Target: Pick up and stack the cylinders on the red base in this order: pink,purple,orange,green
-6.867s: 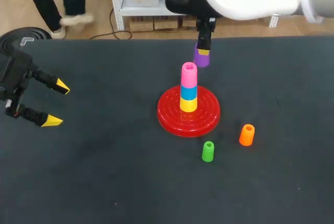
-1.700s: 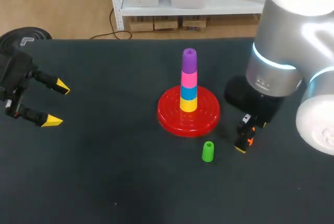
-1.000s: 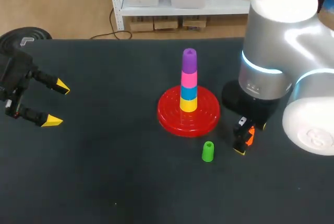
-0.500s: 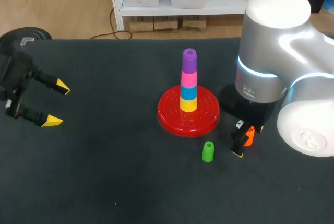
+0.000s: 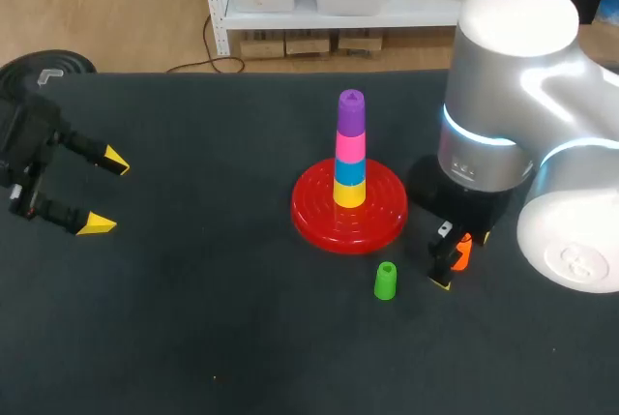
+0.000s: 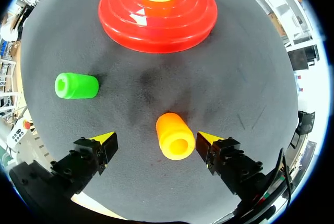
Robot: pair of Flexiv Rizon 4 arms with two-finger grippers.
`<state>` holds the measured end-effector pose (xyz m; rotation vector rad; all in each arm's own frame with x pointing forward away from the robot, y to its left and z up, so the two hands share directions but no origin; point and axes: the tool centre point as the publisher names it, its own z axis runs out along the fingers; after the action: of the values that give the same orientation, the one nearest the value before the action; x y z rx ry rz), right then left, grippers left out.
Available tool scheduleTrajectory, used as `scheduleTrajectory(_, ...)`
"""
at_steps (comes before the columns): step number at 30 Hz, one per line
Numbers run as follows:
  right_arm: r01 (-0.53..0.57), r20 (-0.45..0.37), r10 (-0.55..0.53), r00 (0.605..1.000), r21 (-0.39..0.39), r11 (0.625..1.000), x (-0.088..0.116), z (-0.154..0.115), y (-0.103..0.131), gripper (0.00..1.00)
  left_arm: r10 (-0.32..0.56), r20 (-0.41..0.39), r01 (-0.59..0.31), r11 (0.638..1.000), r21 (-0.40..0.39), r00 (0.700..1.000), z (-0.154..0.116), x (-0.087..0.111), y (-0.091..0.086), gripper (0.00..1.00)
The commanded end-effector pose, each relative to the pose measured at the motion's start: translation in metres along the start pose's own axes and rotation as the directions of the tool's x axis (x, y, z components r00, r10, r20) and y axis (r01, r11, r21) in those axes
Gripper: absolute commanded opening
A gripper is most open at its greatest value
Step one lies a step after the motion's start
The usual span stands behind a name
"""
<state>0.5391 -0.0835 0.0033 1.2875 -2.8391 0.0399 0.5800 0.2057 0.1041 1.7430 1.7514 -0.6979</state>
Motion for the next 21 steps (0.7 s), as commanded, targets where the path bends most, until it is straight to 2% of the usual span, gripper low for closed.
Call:
scheduleTrajectory(1, -0.001, 0.005, 0.001, 1.000, 0.007, 1.000, 0.0008, -0.0026, -0.0009, 1.00, 0.003, 0.003, -0.003, 1.000, -0.003, 1.000, 0.0003, 0.0012, -0.0005, 1.00)
scheduleTrajectory(13, 0.000, 0.004, 0.000, 1.000, 0.011, 1.000, -0.0019, -0.0027, -0.0037, 1.00, 0.003, 0.003, -0.003, 1.000, -0.003, 1.000, 0.0003, 0.0012, -0.0005, 1.00)
scheduleTrajectory(14, 0.000, 0.004, 0.000, 1.000, 0.010, 1.000, -0.0021, -0.0026, -0.0038, 0.84, 0.003, 0.003, -0.003, 1.000, -0.003, 1.000, 0.0003, 0.0012, -0.0005, 1.00)
scheduleTrajectory(15, 0.001, 0.003, -0.001, 1.000, 0.010, 1.000, -0.0022, -0.0026, -0.0039, 0.46, 0.003, 0.003, -0.003, 1.000, -0.003, 1.000, 0.0003, 0.0012, -0.0005, 1.00)
scheduleTrajectory(16, 0.002, 0.002, -0.002, 1.000, 0.009, 1.000, -0.0024, -0.0025, -0.0039, 0.23, 0.003, 0.003, -0.003, 1.000, -0.003, 1.000, 0.0003, 0.0012, -0.0005, 1.00)
scheduleTrajectory(19, 0.004, 0.000, -0.004, 1.000, 0.007, 1.000, -0.0027, -0.0019, -0.0037, 0.03, 0.003, 0.003, -0.003, 1.000, -0.003, 1.000, 0.0003, 0.0012, -0.0005, 1.00)
scheduleTrajectory(21, 0.006, -0.002, -0.006, 1.000, 0.005, 1.000, -0.0029, -0.0011, -0.0034, 0.00, 0.003, 0.003, -0.003, 1.000, -0.003, 1.000, 0.0003, 0.0012, -0.0005, 1.00)
